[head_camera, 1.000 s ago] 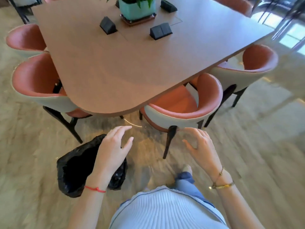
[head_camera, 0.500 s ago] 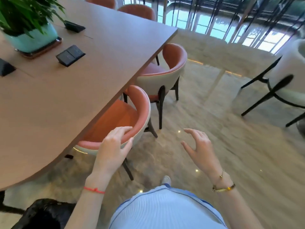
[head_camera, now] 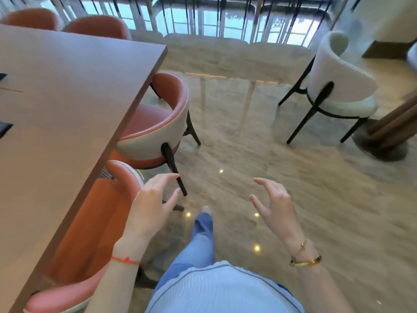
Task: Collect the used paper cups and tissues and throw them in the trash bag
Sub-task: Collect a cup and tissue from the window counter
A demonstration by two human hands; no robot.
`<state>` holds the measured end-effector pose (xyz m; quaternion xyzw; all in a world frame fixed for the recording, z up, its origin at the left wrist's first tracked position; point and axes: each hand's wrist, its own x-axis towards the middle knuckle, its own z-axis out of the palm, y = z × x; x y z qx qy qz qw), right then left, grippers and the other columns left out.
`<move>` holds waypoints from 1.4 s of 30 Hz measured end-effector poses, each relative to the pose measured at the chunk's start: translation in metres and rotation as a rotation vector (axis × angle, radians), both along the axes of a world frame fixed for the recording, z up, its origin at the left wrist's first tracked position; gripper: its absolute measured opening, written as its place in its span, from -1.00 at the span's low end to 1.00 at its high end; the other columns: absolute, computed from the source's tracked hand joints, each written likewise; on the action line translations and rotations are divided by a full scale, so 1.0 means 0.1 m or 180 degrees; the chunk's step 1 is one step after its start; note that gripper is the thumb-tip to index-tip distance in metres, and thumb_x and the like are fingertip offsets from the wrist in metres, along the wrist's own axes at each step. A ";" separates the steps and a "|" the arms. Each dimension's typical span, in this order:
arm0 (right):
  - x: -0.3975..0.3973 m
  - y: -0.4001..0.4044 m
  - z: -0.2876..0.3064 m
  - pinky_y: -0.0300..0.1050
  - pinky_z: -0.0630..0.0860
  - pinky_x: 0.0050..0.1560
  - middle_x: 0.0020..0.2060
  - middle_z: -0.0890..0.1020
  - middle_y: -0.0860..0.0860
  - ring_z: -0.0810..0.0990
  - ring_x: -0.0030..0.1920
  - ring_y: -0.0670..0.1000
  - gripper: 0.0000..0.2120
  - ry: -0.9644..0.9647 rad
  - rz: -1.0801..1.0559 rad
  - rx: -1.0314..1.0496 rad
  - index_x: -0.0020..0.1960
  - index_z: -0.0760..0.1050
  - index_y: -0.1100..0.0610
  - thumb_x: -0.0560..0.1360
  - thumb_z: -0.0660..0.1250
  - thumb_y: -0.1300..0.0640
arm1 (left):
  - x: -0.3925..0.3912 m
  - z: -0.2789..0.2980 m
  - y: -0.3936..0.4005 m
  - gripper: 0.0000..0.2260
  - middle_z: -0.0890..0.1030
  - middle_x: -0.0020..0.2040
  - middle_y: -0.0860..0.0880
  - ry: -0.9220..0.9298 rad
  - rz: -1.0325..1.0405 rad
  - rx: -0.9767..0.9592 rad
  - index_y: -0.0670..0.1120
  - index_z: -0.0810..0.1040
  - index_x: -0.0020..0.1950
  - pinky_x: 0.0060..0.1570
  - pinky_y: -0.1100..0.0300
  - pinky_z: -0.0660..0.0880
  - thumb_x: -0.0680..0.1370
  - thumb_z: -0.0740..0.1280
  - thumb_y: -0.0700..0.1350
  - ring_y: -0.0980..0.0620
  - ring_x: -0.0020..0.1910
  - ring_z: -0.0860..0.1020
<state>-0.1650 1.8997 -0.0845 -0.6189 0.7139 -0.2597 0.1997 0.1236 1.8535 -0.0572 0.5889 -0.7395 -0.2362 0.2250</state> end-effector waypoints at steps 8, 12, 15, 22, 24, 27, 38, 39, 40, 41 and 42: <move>-0.50 -1.35 -0.09 -0.21 0.34 0.25 0.12 0.60 0.01 0.50 0.20 0.03 -0.64 -0.0029 -0.0283 0.0009 0.23 0.51 0.12 0.45 0.44 0.14 | -0.65 -0.10 -1.67 -0.71 0.59 0.15 0.06 0.0035 -0.0386 0.0061 -0.04 0.54 0.26 0.20 0.07 0.48 0.54 0.38 -0.13 0.06 0.16 0.54; -0.77 -2.21 0.01 -0.33 0.28 0.22 0.12 0.60 0.00 0.51 0.19 0.02 -0.64 -0.0023 -0.0477 -0.0062 0.22 0.52 0.10 0.44 0.44 0.15 | -1.01 0.04 -2.64 -0.72 0.59 0.16 0.06 0.0076 -0.0624 -0.0056 -0.05 0.55 0.25 0.20 0.15 0.46 0.54 0.38 -0.12 0.09 0.16 0.54; -0.95 -2.78 0.05 -0.34 0.27 0.21 0.11 0.61 0.00 0.51 0.19 0.03 -0.64 -0.0009 -0.0686 -0.0143 0.20 0.52 0.11 0.43 0.45 0.15 | -1.25 0.12 -3.32 -0.72 0.60 0.14 0.06 0.0083 -0.0783 -0.0108 -0.05 0.57 0.23 0.14 0.10 0.50 0.52 0.40 -0.14 0.06 0.13 0.56; -1.37 -3.80 0.04 -0.26 0.31 0.25 0.13 0.59 -0.04 0.48 0.20 -0.03 -0.64 -0.0043 -0.0948 -0.0101 0.24 0.50 0.07 0.45 0.42 0.11 | -1.63 0.08 -4.58 -0.71 0.59 0.15 0.08 -0.0002 -0.1030 -0.0031 -0.03 0.56 0.24 0.14 0.09 0.51 0.52 0.40 -0.14 0.07 0.15 0.56; -1.51 -4.12 0.00 -0.35 0.25 0.24 0.14 0.58 -0.06 0.46 0.22 -0.06 -0.63 -0.0041 -0.0959 -0.0062 0.25 0.49 0.05 0.46 0.41 0.09 | -1.75 0.03 -4.93 -0.71 0.59 0.15 0.08 -0.0002 -0.1028 -0.0025 -0.03 0.56 0.23 0.14 0.08 0.51 0.51 0.41 -0.15 0.07 0.15 0.56; -1.74 -4.68 -0.08 -0.38 0.24 0.22 0.13 0.58 -0.08 0.47 0.21 -0.07 -0.63 -0.0056 -0.0930 -0.0036 0.24 0.49 0.04 0.46 0.41 0.08 | -1.97 -0.08 -5.46 -0.70 0.59 0.15 0.09 -0.0032 -0.0975 -0.0067 -0.03 0.56 0.23 0.15 0.11 0.49 0.51 0.41 -0.14 0.07 0.15 0.55; -2.81 -7.27 0.12 -0.32 0.28 0.26 0.16 0.58 -0.03 0.46 0.23 -0.05 -0.63 0.0006 -0.0546 -0.0129 0.27 0.49 0.10 0.48 0.40 0.10 | -3.00 -0.01 -7.70 -0.72 0.60 0.11 0.06 0.0011 -0.0723 -0.0194 -0.05 0.58 0.22 0.12 0.05 0.52 0.50 0.42 -0.14 0.04 0.09 0.58; -2.90 -7.50 0.17 -0.31 0.28 0.27 0.17 0.58 -0.02 0.46 0.23 -0.05 -0.63 0.0030 -0.0517 -0.0150 0.27 0.49 0.11 0.48 0.41 0.11 | -3.10 0.01 -7.91 -0.72 0.61 0.11 0.06 0.0014 -0.0699 -0.0210 -0.05 0.58 0.21 0.12 0.05 0.52 0.50 0.42 -0.14 0.03 0.09 0.58; -2.98 -7.71 0.21 -0.30 0.28 0.28 0.18 0.57 -0.01 0.46 0.24 -0.04 -0.63 0.0047 -0.0489 -0.0148 0.27 0.49 0.11 0.48 0.41 0.11 | -3.18 0.03 -8.10 -0.72 0.61 0.10 0.05 0.0026 -0.0661 -0.0228 -0.05 0.58 0.21 0.13 0.06 0.51 0.50 0.42 -0.15 0.03 0.09 0.58; -3.06 -7.92 0.24 -0.27 0.29 0.30 0.18 0.57 0.00 0.46 0.25 -0.02 -0.63 0.0044 -0.0459 -0.0125 0.27 0.49 0.12 0.48 0.40 0.12 | -3.25 0.04 -8.29 -0.72 0.61 0.10 0.05 0.0042 -0.0616 -0.0239 -0.06 0.58 0.21 0.13 0.06 0.51 0.50 0.42 -0.16 0.03 0.10 0.58; -3.13 -8.10 0.25 -0.25 0.30 0.30 0.18 0.57 0.00 0.46 0.25 -0.01 -0.63 0.0032 -0.0430 -0.0098 0.27 0.49 0.13 0.48 0.40 0.12 | -3.32 0.05 -8.47 -0.72 0.61 0.10 0.05 0.0056 -0.0571 -0.0236 -0.06 0.58 0.21 0.13 0.06 0.51 0.50 0.42 -0.17 0.02 0.10 0.58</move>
